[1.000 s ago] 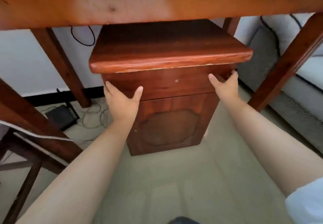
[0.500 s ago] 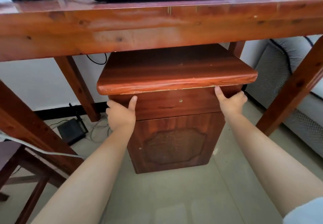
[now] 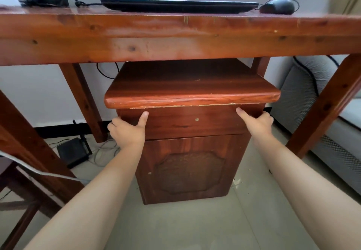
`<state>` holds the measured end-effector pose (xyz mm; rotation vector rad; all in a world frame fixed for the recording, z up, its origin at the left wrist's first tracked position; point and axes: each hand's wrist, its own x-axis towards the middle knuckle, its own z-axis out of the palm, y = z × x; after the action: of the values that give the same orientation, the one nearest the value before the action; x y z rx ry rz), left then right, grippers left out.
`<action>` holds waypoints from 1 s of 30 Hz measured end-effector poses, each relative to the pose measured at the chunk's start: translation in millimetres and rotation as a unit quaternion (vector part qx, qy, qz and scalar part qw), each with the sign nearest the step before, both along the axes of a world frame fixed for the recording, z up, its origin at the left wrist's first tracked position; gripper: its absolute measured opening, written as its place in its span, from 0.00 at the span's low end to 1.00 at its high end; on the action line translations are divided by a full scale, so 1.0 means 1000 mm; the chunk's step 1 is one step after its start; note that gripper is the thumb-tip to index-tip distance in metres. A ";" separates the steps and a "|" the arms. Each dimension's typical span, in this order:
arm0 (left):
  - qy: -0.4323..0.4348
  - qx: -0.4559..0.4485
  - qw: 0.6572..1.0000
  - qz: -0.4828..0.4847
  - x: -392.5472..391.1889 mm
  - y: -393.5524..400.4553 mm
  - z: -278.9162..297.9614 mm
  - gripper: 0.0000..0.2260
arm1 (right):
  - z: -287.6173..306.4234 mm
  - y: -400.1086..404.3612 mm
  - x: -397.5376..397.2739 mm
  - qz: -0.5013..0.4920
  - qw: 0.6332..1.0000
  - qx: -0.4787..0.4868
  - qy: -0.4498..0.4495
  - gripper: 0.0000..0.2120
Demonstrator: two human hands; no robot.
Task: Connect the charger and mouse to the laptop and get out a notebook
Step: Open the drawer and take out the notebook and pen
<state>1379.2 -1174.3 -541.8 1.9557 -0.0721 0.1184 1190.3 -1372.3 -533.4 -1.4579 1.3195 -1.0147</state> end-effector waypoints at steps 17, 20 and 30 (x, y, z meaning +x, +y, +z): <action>-0.018 0.000 0.992 -0.123 -0.045 0.082 -0.013 0.30 | -0.009 0.054 -0.059 -0.089 0.993 0.068 -0.022 0.24; -0.084 0.060 0.978 -0.184 -0.050 0.095 -0.004 0.33 | -0.006 0.076 -0.066 -0.028 0.978 -0.166 0.122 0.35; -0.255 0.395 0.783 -0.407 -0.053 0.085 0.039 0.14 | 0.011 0.093 -0.043 0.310 0.727 -0.414 0.451 0.13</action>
<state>1326.6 -1089.7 -503.2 2.4618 -1.5274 0.0350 1147.6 -1279.4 -522.6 -3.0909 0.7608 -0.3679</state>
